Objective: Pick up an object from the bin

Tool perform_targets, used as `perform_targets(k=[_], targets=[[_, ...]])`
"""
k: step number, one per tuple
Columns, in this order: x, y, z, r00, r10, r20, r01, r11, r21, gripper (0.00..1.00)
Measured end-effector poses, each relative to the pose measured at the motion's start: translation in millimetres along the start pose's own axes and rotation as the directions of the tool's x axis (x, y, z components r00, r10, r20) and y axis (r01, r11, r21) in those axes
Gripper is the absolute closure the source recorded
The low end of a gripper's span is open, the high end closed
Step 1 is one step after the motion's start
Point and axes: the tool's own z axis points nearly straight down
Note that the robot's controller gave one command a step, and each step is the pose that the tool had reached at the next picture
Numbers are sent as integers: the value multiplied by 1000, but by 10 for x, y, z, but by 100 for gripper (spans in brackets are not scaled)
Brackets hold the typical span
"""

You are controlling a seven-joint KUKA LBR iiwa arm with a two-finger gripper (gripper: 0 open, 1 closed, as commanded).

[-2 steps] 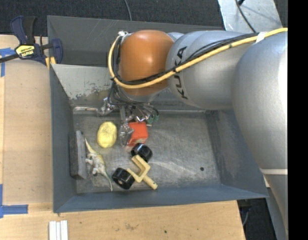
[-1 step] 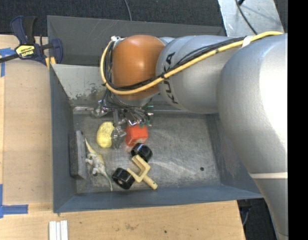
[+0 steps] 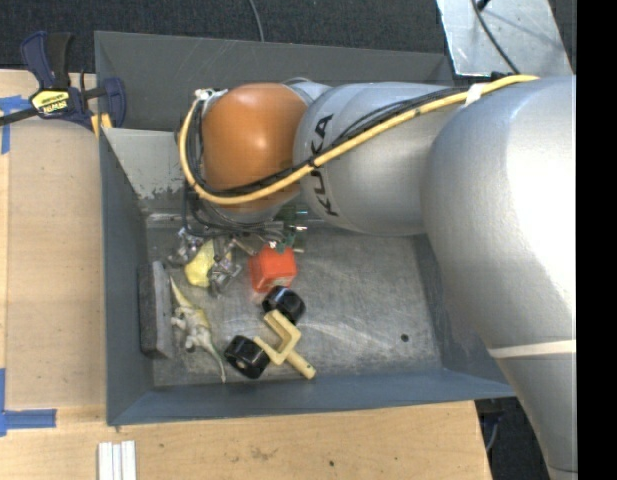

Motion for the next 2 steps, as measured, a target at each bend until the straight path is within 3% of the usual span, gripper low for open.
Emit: perform_targets(k=[1,2], targets=[[0,-1,-1,1000,0,0,0,1000,0,100],[31,-142,-1993,971,-237,-1,237,971,-1,100]])
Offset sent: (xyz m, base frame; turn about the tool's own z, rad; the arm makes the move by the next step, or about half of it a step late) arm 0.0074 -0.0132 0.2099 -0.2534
